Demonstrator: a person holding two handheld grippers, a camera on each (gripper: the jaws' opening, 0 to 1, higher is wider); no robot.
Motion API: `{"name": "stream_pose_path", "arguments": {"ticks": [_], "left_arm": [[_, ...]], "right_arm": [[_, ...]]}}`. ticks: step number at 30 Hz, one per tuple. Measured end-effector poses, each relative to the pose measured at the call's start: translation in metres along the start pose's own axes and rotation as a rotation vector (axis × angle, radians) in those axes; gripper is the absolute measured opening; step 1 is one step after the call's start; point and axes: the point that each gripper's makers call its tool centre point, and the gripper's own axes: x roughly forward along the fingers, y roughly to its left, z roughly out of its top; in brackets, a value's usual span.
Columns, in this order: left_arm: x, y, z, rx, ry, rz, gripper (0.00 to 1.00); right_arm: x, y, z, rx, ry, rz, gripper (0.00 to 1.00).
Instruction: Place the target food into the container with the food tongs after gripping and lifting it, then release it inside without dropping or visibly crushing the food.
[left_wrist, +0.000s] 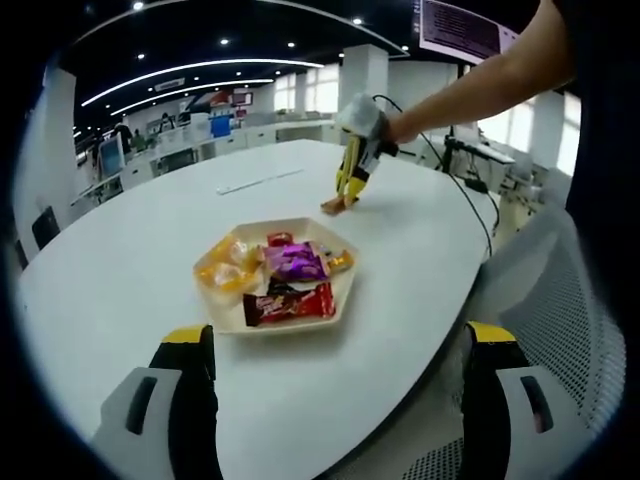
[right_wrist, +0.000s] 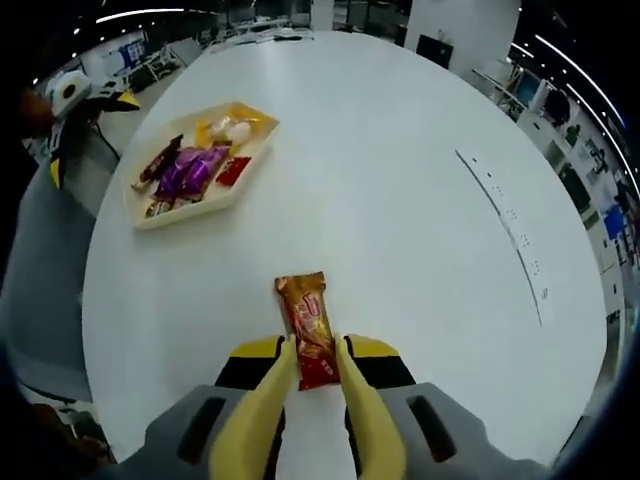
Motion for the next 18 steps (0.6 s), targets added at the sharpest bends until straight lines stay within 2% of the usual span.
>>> {"name": "stream_pose_path", "arguments": {"ticks": [10,18], "left_arm": [[0.000,0.000,0.001,0.003,-0.005,0.000,0.99],[0.000,-0.002,0.001,0.011,-0.006,-0.008,0.99]], "right_arm": [[-0.019,-0.006,0.010,0.075,-0.012,-0.012,0.22],[-0.042,-0.016,0.026,0.093,-0.032,-0.036,0.21]]}}
